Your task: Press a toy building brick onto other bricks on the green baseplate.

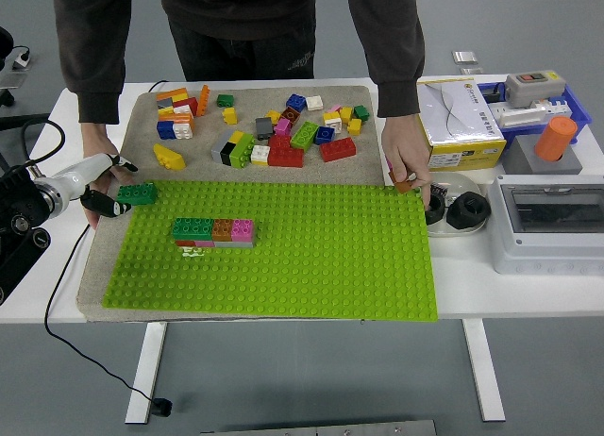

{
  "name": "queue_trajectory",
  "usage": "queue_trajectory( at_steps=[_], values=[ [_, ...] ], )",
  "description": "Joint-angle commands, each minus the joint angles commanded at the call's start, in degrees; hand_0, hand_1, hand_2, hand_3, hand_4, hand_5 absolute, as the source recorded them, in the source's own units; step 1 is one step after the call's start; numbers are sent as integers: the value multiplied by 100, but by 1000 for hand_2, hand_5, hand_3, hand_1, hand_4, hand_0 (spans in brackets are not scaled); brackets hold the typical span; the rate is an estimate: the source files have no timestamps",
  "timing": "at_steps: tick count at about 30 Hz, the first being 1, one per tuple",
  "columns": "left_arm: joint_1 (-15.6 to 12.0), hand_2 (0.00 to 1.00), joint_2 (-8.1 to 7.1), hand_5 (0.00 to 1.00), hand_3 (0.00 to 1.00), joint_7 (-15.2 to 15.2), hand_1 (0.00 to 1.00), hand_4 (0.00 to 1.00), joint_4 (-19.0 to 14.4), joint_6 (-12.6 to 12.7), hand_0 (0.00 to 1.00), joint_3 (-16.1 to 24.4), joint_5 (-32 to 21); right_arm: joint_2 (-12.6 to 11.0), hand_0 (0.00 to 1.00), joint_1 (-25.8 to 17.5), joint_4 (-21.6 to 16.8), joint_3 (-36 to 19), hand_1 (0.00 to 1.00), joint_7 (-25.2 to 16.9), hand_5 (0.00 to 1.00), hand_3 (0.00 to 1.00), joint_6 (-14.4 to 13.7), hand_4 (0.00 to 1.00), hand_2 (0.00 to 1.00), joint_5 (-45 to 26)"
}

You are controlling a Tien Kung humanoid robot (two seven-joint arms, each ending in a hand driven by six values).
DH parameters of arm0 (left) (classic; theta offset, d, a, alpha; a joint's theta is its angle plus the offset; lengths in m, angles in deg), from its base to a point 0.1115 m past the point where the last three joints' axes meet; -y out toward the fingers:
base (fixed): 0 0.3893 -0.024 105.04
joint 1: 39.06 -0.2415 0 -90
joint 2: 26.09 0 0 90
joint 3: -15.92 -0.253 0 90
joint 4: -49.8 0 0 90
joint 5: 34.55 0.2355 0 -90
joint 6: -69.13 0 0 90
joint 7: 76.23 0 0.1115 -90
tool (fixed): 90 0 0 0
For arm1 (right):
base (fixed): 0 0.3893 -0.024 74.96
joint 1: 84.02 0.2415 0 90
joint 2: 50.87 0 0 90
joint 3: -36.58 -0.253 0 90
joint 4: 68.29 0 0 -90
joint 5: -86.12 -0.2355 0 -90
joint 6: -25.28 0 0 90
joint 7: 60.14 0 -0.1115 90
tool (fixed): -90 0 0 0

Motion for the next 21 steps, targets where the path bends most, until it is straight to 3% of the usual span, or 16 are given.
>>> queue_trajectory(
  at_steps=[6, 10, 18, 21],
  values=[
    [-347, 998, -297, 2, 810, -722, 998, 768, -892, -486, 998, 356, 595, -12, 680, -43, 0, -36, 648, -2, 998, 887, 7, 605, 666, 12],
    [-582, 998, -420, 2, 810, -1126, 998, 768, -1541, -671, 998, 640, 800, -18, 680, -65, 0, -66, 648, -4, 998, 887, 13, 605, 666, 24],
    [-830, 998, -450, 2, 800, -1379, 998, 771, -2600, -797, 998, 1017, 940, -22, 680, -72, 0, -108, 648, -7, 998, 887, 25, 605, 666, 38],
    [-844, 998, -429, 2, 800, -1393, 998, 771, -2741, -808, 998, 1059, 958, -19, 680, -68, 0, -104, 648, -4, 998, 887, 30, 605, 666, 46]
  ],
)
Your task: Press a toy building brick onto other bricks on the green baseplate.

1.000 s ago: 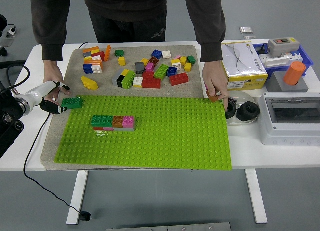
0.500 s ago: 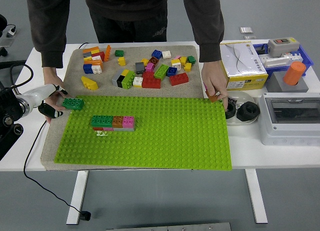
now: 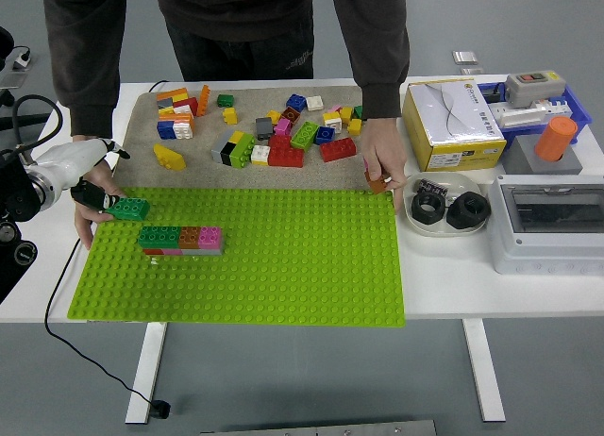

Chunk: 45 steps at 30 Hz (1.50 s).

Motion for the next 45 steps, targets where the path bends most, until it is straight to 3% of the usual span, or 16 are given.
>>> queue_trajectory(
  at_steps=[8, 23, 44, 45],
  values=[
    [-34, 998, 21, 2, 791, 13, 998, 787, 51, -14, 998, -6, -20, -6, 680, 8, 0, 54, 648, 2, 998, 887, 6, 604, 665, 3],
    [46, 998, -73, 2, 794, 416, 998, 784, 1134, 154, 998, -380, -154, -9, 680, 26, 0, 70, 648, 9, 998, 888, 13, 603, 667, 1],
    [466, 998, 250, 2, 772, 913, 998, 764, 2192, 338, 998, -871, -576, -43, 680, 106, 0, 124, 648, -18, 998, 889, 8, 600, 668, -45],
    [482, 998, 268, 2, 735, 935, 998, 733, 2244, 347, 998, -879, -594, -45, 680, 109, 0, 127, 648, -20, 998, 888, 8, 600, 668, -47]
  ],
)
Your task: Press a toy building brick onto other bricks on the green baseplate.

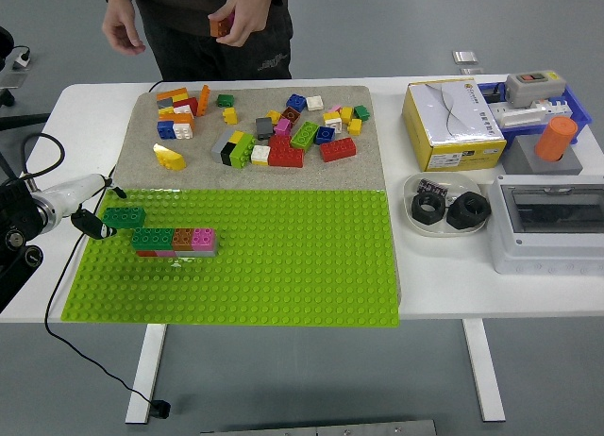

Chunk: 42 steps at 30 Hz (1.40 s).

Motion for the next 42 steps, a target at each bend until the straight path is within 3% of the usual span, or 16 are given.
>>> queue_trajectory(
  at_steps=[5, 6, 10, 11, 23, 24, 30, 37, 42],
  values=[
    [59, 998, 64, 2, 735, 96, 998, 733, 215, 47, 998, -7, -71, -5, 680, 11, 0, 10, 648, -6, 998, 888, -1, 600, 668, -2],
    [66, 998, 71, 2, 603, 114, 998, 635, 251, 55, 998, -5, -85, -6, 683, 13, 0, 12, 649, -7, 998, 888, -1, 599, 667, -3],
    [76, 998, 95, 2, 603, 200, 998, 635, 364, 101, 998, 8, -133, -9, 683, 19, 0, 26, 649, -13, 998, 888, 0, 599, 667, -15],
    [75, 998, 101, 2, 519, 217, 998, 587, 381, 112, 998, 9, -142, -9, 682, 20, 0, 27, 649, -14, 998, 888, -1, 598, 667, -16],
    [21, 998, 156, 2, 475, 376, 998, 579, 471, 245, 998, 24, -230, -7, 681, 20, 0, 10, 649, -18, 998, 888, 3, 599, 667, -7],
    [16, 998, 159, 2, 453, 386, 998, 705, 475, 256, 998, 26, -235, -7, 682, 19, 0, 8, 649, -18, 998, 888, 4, 599, 667, -6],
    [-3, 997, 161, 2, 456, 423, 998, 739, 476, 301, 998, 67, -272, -5, 682, 19, 0, 9, 649, -13, 998, 888, 4, 599, 668, -9],
    [19, 994, 34, 2, 450, 469, 998, 762, 352, 273, 997, 228, -523, -3, 682, 7, 0, -9, 649, -8, 998, 888, 2, 599, 667, -13],
    [35, 991, -152, 2, 449, 427, 998, 765, 165, 204, 996, 292, -666, -8, 682, -9, 0, -43, 649, -5, 998, 887, 3, 599, 665, 6]
  ],
)
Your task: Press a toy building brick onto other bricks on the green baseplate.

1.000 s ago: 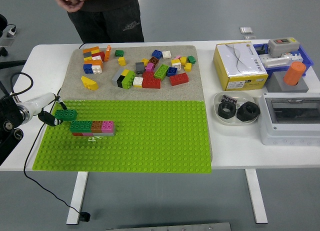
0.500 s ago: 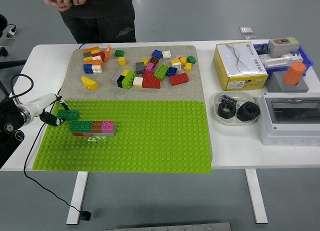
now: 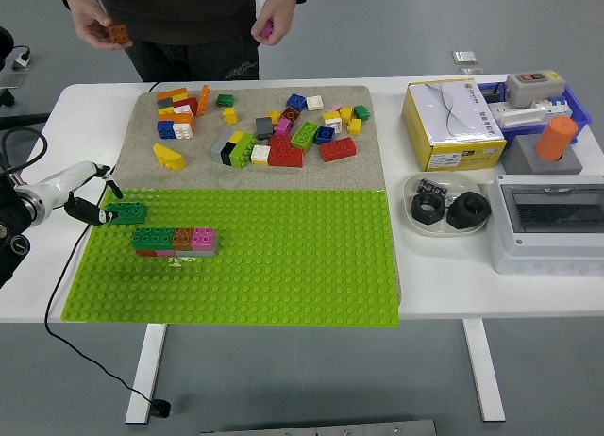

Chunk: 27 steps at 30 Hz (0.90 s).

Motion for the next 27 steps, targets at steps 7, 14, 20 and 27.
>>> queue_trajectory(
  at_steps=[7, 14, 20, 27],
  values=[
    [22, 991, -215, 2, 449, -51, 998, 753, -198, -106, 994, -85, -166, -25, 682, -30, 0, -33, 649, -9, 998, 885, 3, 600, 664, 8],
    [25, 998, -155, 2, 760, 30, 998, 619, -125, -60, 993, -51, -123, -9, 684, -32, 0, -53, 649, 30, 998, 887, 19, 600, 665, 76],
    [6, 998, -112, 2, 825, 39, 998, 695, -76, -48, 992, -111, -70, -3, 684, -45, 0, -56, 650, 40, 998, 887, 27, 601, 666, 94],
    [2, 998, -88, 2, 855, -82, 998, 752, -51, -186, 998, -245, -22, -17, 683, -39, 0, -25, 650, 28, 998, 887, 29, 601, 665, 71]
  ],
)
